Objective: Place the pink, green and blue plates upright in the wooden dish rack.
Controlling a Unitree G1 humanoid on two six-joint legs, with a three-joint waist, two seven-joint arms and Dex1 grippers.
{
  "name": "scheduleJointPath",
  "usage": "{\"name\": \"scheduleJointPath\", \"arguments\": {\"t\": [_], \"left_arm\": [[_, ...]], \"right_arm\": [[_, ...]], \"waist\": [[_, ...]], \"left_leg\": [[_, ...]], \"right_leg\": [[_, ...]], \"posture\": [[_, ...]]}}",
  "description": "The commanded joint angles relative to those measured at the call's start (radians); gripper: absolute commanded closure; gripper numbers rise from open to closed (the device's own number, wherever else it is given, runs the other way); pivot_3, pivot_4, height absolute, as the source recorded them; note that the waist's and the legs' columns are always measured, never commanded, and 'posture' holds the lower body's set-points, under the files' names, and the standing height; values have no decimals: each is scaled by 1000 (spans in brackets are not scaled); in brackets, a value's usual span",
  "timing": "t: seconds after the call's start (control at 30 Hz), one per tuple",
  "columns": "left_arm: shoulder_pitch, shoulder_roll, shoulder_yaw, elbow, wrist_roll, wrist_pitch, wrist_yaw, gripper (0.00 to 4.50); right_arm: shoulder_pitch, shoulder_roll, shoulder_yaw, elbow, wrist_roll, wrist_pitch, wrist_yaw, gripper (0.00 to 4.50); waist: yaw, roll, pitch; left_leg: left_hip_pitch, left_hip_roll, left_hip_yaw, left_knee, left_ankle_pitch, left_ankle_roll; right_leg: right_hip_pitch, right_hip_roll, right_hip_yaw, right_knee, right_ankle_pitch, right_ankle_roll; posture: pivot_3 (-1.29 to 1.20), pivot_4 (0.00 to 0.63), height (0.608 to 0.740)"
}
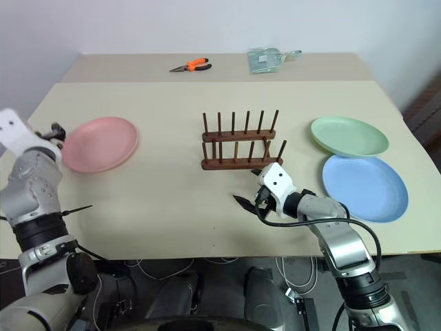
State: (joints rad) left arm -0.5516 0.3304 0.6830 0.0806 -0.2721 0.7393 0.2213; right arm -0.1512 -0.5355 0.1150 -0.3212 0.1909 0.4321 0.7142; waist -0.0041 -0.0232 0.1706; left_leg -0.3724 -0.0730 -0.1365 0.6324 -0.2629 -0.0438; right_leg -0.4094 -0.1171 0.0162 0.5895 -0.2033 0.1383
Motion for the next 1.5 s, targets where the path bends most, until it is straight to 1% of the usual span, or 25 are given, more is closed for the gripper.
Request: {"name": "scheduleJointPath", "arguments": {"t": [0.03, 0.17, 0.27, 0.33, 0.4, 0.47, 0.53, 0.6, 0.67, 0.73, 0.77, 0.87, 0.93, 1.03, 1.13, 1.17, 1.23, 1.27, 1.33, 1.37, 1.4, 1.5], "left_arm": [[-30, -44, 117, -59, -130, 150, 59, 676], [-64, -107, 210, -58, -288, 271, 66, 676], [-88, -119, 238, -12, -330, 280, 82, 1437], [-101, -119, 250, 23, -347, 259, 95, 2412], [-113, -118, 258, 50, -366, 238, 101, 3487], [-125, -92, 157, 46, -356, 194, 2, 4450], [-128, -76, 60, 12, -347, 150, -90, 4450], [-146, -75, -36, -50, -346, 97, -167, 4450], [-178, -74, -140, -112, -344, 60, -238, 4450], [-212, -82, -210, -153, -346, 43, -271, 4450], [-235, -93, -241, -174, -356, 42, -280, 4450], [-282, -113, -359, -243, -356, 55, -317, 4450], [-300, -141, -384, -271, -386, 79, -308, 4450], [-308, -171, -403, -307, -424, 111, -294, 4450], [-290, -180, -414, -336, -445, 148, -281, 4500], [-283, -181, -411, -342, -454, 160, -276, 4500], [-271, -179, -409, -352, -463, 172, -275, 4500], [-265, -177, -407, -356, -470, 179, -280, 4500], [-254, -183, -392, -358, -501, 191, -287, 3766], [-252, -186, -384, -356, -517, 196, -286, 3401], [-253, -191, -376, -354, -530, 197, -278, 2910], [-285, -218, -319, -320, -568, 158, -229, 1427]], "right_arm": [[-22, 2, 6, -29, -2, -29, 4, 0], [-29, 5, 9, -31, -4, -37, -1, 0], [-24, 9, 4, -44, -14, -46, -20, 0], [-20, 8, -6, -52, -14, -42, -31, 0], [-16, 2, -18, -62, -5, -28, -33, 0], [-16, -32, -48, -113, 27, 16, -10, 0], [-28, -57, -62, -146, 23, 27, -9, 0], [-75, -74, -60, -182, 8, 26, -17, 0], [-157, -78, -37, -217, -8, 21, -21, 0], [-235, -73, 0, -226, -46, 3, -29, 0], [-280, -72, 32, -216, -89, -17, -38, 0], [-421, -84, 154, -109, -311, -133, -93, 0], [-476, -98, 207, -22, -436, -216, -134, 0], [-519, -108, 259, 96, -590, -327, -207, 0], [-536, -118, 274, 163, -697, -396, -260, 786], [-534, -119, 272, 169, -714, -406, -263, 1280], [-531, -118, 265, 179, -750, -424, -269, 2410], [-529, -117, 260, 181, -763, -430, -272, 2794], [-527, -114, 252, 184, -792, -436, -281, 3951], [-526, -111, 249, 186, -808, -438, -287, 4431], [-523, -110, 242, 183, -819, -440, -293, 4500], [-514, -106, 215, 166, -828, -444, -307, 4500]], "waist": [[7, -2, 0], [17, -3, 0], [16, -3, 0], [14, -3, 0], [12, -3, 1], [14, -3, 1], [18, -5, 2], [18, -8, 3], [17, -8, 4], [16, -8, 5], [15, -8, 5], [7, -8, 4], [5, -8, 4], [5, -8, 5], [3, -8, 5], [1, -8, 5], [-4, -8, 5], [-6, -8, 5], [-8, -8, 5], [-7, -8, 5], [-7, -8, 5], [-6, -8, 5]], "left_leg": [[0, 0, 0, 0, 0, 0], [0, 0, 0, 0, 0, -1], [0, 0, 0, 0, 0, -1], [1, 0, 0, 0, 0, -1], [1, 0, 0, 0, 1, -1], [1, 0, 0, 0, 1, -2], [0, 0, 1, 0, 1, -2], [-1, 0, 0, 1, 1, -2], [-1, 0, 1, 1, 1, -2], [-1, 0, 1, 0, 1, -3], [-1, 0, 1, 0, 1, -3], [-1, 0, 2, -1, 1, -2], [-1, 0, 2, -2, 1, -2], [-1, 0, 2, -2, 1, -2], [-1, 0, 2, -1, 1, -2], [-1, 0, 2, -2, 1, -2], [-1, 0, 2, -2, 1, -2], [-1, 0, 2, -2, 1, -2], [-1, 0, 2, -2, 1, -2], [-1, 0, 2, -2, 1, -2], [-1, 0, 2, -1, 1, -2], [-1, 0, 2, -1, 1, -2]], "right_leg": [[0, 0, 0, 0, 0, 0], [0, 0, 0, 1, -1, 1], [0, 0, 0, 1, -1, 1], [0, 0, 0, 1, -1, 1], [0, 0, 0, 2, 0, 0], [-1, 0, 0, 2, 0, 0], [-1, 0, 0, 2, 0, 0], [-1, 0, 0, 2, 0, 0], [-1, 0, 0, 1, 0, -1], [-1, 0, 0, 1, 0, -1], [-1, 0, 0, 1, 0, -1], [-1, 0, 0, -1, 0, -1], [-2, 0, 1, -1, 0, -1], [-2, 0, 1, -1, 0, -1], [-2, 0, 1, -1, 0, -1], [-2, 0, 1, -1, 0, -1], [-2, 0, 2, -1, 0, -1], [-2, 0, 2, -1, 0, -1], [-2, 0, 2, -1, 0, -1], [-2, 0, 2, -1, 0, -1], [-2, 0, 1, -1, 0, -1], [-2, 0, 2, -1, 0, -1]], "posture": [[0, 150, 740], [0, 150, 740], [0, 150, 740], [0, 150, 740], [0, 150, 740], [0, 150, 740], [0, 150, 740], [0, 150, 740], [0, 150, 740], [0, 150, 740], [0, 150, 740], [0, 150, 740], [0, 150, 740], [0, 150, 740], [0, 150, 740], [0, 150, 740], [0, 150, 740], [0, 150, 740], [0, 150, 740], [0, 150, 740], [0, 150, 740], [0, 150, 740]]}}
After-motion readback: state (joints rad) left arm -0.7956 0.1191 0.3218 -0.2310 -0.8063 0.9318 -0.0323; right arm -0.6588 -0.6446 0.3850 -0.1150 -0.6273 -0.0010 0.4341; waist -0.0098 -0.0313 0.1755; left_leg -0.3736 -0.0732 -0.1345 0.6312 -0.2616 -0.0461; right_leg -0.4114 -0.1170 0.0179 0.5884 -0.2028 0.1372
